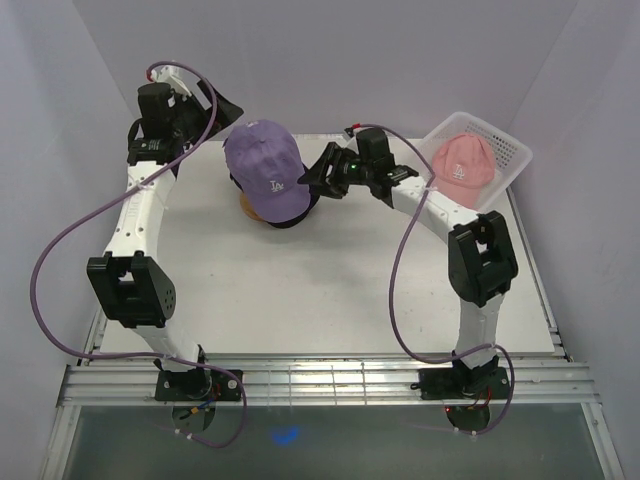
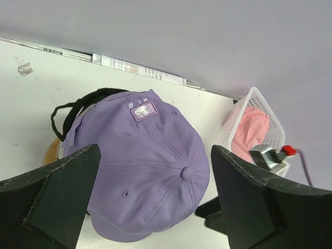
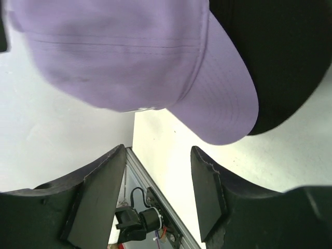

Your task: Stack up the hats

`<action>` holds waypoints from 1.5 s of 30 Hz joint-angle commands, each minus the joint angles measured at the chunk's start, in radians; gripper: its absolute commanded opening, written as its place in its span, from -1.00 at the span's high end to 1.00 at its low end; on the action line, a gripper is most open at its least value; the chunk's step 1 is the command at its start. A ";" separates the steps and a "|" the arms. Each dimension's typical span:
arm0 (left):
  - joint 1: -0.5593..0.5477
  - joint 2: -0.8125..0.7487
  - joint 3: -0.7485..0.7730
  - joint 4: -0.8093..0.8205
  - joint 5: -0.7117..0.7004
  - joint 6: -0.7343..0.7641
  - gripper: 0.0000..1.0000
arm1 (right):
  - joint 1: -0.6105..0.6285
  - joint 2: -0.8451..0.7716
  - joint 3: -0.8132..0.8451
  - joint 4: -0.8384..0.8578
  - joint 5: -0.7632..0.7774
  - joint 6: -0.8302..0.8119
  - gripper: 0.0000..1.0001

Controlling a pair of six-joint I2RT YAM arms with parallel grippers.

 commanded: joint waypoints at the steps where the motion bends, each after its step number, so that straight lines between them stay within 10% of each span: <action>1: 0.000 -0.052 0.045 -0.069 0.020 0.014 -0.96 | -0.065 -0.147 0.013 -0.080 0.034 -0.039 -0.19; 14: -0.004 -0.173 -0.029 -0.028 0.138 -0.081 -0.96 | -0.641 -0.256 -0.051 -0.389 0.255 -0.098 -0.48; 27: -0.009 -0.179 -0.059 -0.029 0.150 -0.079 -0.96 | -0.658 -0.106 -0.073 -0.494 0.304 -0.065 -0.97; 45: -0.009 -0.191 -0.033 -0.054 0.129 -0.070 -0.96 | -0.747 -0.152 -0.182 -0.597 0.444 -0.194 -0.79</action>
